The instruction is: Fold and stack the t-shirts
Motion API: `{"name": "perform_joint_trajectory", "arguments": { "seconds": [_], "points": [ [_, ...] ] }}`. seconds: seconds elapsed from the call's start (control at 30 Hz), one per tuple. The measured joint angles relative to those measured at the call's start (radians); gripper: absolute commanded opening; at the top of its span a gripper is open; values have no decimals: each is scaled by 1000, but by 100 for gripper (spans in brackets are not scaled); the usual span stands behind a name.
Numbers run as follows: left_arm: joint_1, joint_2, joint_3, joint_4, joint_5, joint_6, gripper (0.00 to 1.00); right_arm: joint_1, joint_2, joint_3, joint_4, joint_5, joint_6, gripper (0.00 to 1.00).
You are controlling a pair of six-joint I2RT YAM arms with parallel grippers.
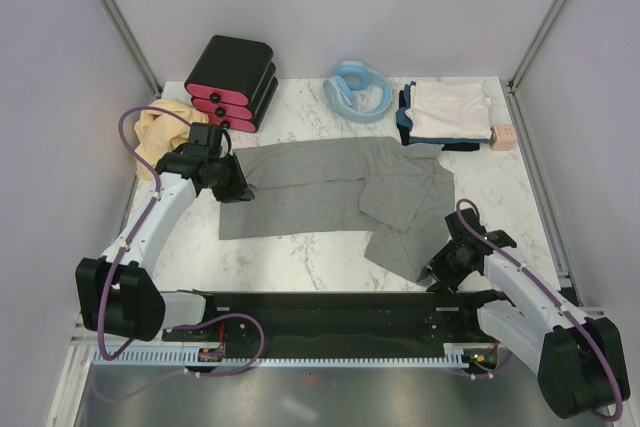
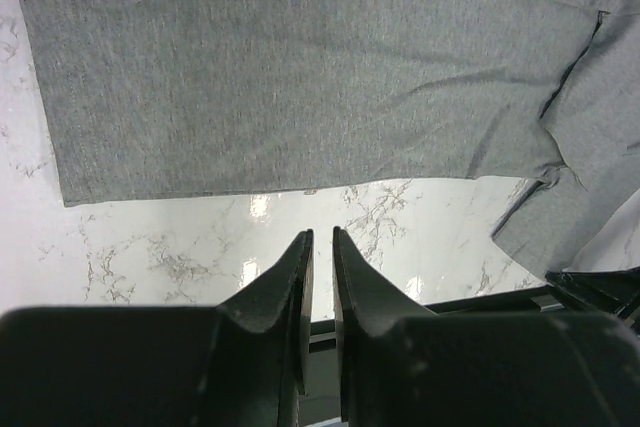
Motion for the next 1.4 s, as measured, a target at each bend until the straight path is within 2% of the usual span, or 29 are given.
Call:
{"name": "perform_joint_trajectory", "arguments": {
  "seconds": [0.5, 0.6, 0.63, 0.67, 0.9, 1.0, 1.13, 1.4],
  "points": [
    [0, 0, 0, 0, -1, 0, 20, 0, 35, -3, 20, -12, 1, 24],
    [0, 0, -2, 0, -2, 0, 20, 0, 42, -3, 26, -16, 1, 13],
    [0, 0, -2, 0, -3, 0, 20, 0, 45, -3, 29, -18, 1, 4],
    [0, 0, -3, 0, -3, 0, 20, 0, 49, -3, 37, -20, 2, 0],
    [0, 0, -4, 0, -26, 0, 22, 0, 64, -1, 50, -31, -1, 0],
    [0, 0, -4, -1, -56, -6, 25, 0, 69, 4, 50, -29, -4, 0],
    [0, 9, -4, -6, -115, -21, 41, 0, 81, 18, 52, -19, -6, 0],
    [17, 220, -7, -95, -229, -55, 42, 0, 119, 125, 59, -7, -9, 0]
  ]
}}
